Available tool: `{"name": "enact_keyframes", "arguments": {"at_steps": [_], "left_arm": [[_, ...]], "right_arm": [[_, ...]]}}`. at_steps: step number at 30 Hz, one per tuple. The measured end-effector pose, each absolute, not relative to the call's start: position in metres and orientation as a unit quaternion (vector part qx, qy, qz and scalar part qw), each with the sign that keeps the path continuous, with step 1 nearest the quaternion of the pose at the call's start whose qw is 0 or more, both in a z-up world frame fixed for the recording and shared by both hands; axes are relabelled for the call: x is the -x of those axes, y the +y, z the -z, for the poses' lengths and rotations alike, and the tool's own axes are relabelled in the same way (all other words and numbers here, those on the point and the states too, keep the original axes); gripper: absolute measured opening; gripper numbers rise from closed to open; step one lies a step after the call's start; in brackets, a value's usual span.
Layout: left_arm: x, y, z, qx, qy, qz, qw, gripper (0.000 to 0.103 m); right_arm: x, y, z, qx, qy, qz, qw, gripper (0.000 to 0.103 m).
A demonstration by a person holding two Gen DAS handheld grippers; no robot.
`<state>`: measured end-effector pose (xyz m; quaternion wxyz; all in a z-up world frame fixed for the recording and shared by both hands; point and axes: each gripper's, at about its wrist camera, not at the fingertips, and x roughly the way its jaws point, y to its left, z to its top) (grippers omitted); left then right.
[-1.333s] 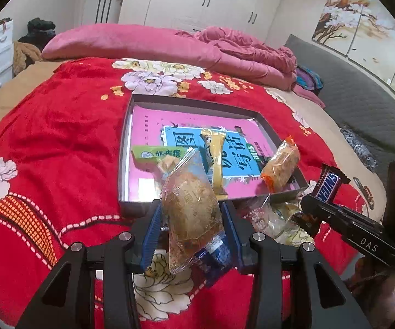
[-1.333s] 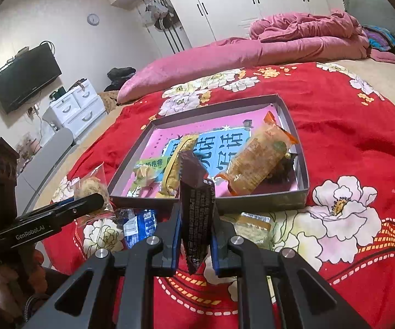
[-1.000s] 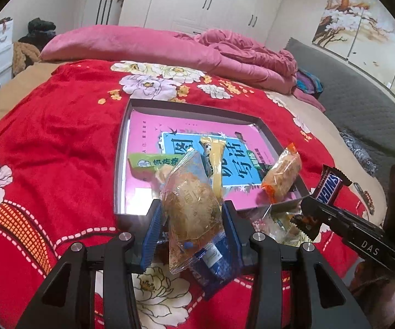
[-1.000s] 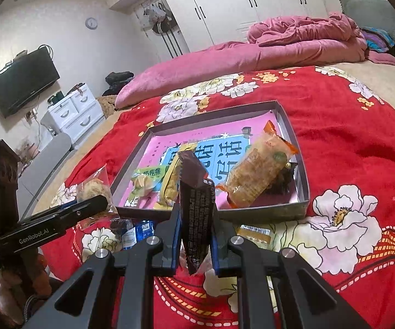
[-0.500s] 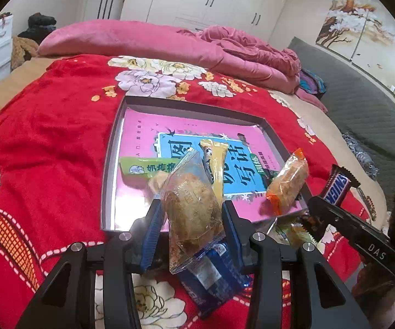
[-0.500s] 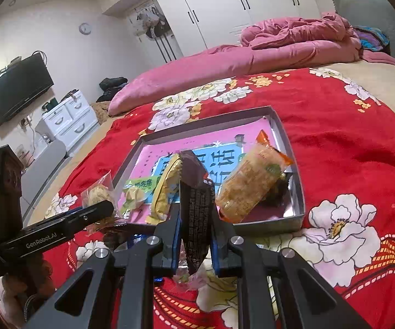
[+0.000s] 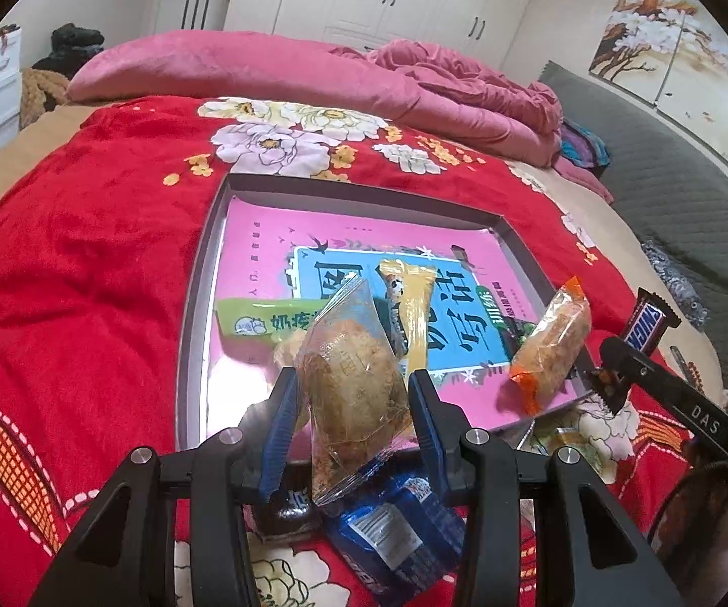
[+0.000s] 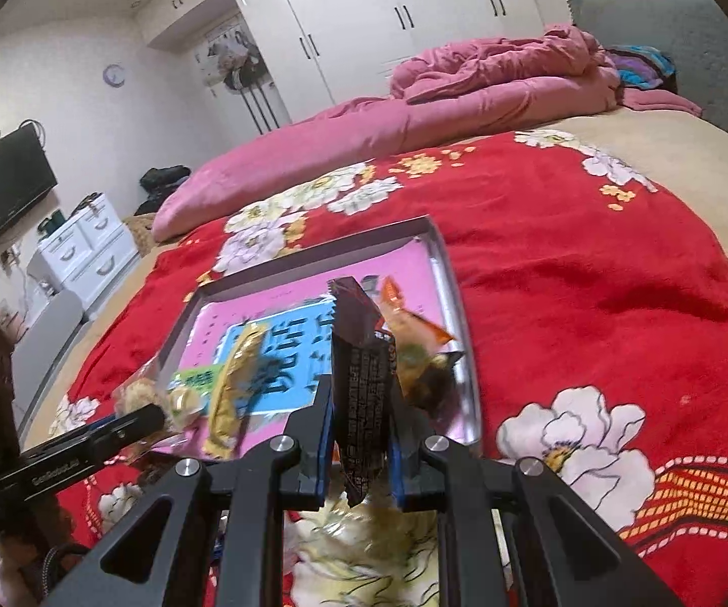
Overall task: Organize snacks
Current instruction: 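Lift both held snacks and carry them over the tray with both tools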
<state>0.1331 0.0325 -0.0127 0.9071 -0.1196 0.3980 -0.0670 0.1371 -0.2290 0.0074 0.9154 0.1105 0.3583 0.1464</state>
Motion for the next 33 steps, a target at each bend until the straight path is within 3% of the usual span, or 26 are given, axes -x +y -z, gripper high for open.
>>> {"name": "enact_keyframes", "arguments": {"at_steps": [33], "left_arm": [[-0.152, 0.028, 0.021, 0.101, 0.402, 0.062, 0.908, 0.046]], "right_arm": [[-0.172, -0.201, 0.015, -0.069, 0.380, -0.160, 0.909, 0.018]]}}
